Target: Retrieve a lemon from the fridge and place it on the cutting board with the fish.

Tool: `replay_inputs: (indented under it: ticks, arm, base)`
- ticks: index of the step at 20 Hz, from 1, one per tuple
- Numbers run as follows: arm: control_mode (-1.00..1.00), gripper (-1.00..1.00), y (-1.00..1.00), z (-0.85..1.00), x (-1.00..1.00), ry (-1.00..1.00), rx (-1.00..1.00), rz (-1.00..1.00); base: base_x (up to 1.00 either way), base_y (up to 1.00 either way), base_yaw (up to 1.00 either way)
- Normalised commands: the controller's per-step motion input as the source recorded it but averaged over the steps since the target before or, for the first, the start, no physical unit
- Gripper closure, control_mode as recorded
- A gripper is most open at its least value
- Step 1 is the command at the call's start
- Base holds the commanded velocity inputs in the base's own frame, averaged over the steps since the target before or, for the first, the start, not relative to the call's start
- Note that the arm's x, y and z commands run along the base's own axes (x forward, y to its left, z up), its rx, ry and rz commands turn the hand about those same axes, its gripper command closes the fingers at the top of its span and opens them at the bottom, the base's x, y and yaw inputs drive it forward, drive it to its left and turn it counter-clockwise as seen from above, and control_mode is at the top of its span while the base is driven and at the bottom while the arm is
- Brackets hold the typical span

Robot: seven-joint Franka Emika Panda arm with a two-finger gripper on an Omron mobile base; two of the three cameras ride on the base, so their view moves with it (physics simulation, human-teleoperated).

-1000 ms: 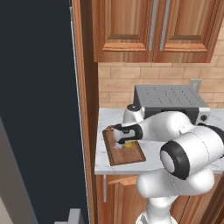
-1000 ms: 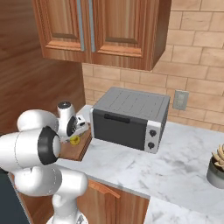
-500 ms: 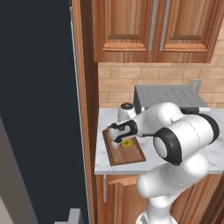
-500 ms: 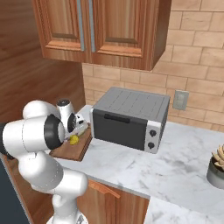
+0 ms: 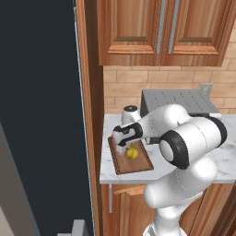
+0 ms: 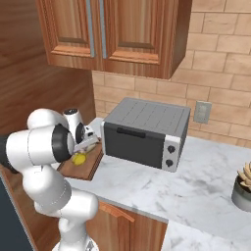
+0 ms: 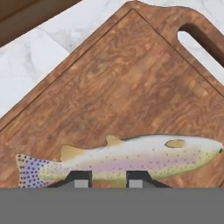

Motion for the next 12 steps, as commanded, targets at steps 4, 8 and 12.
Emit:
replay_inputs:
  ticks: [4, 8, 12]
  arm:
    - [-1.0, -1.0, -0.12, 0.05, -0.22, 0.0, 0.0, 0.0]
    - [-1.0, -1.0, -0.03, 0.46, -0.39, 0.0, 0.01, 0.0]
    - [-1.0, -1.0, 0.0, 0.75, -0.47, 0.0, 0.04, -0.04]
  base:
    - [0.0, 0.0, 0.0]
    - [0.0, 0.0, 0.0]
    - [0.0, 0.0, 0.0]
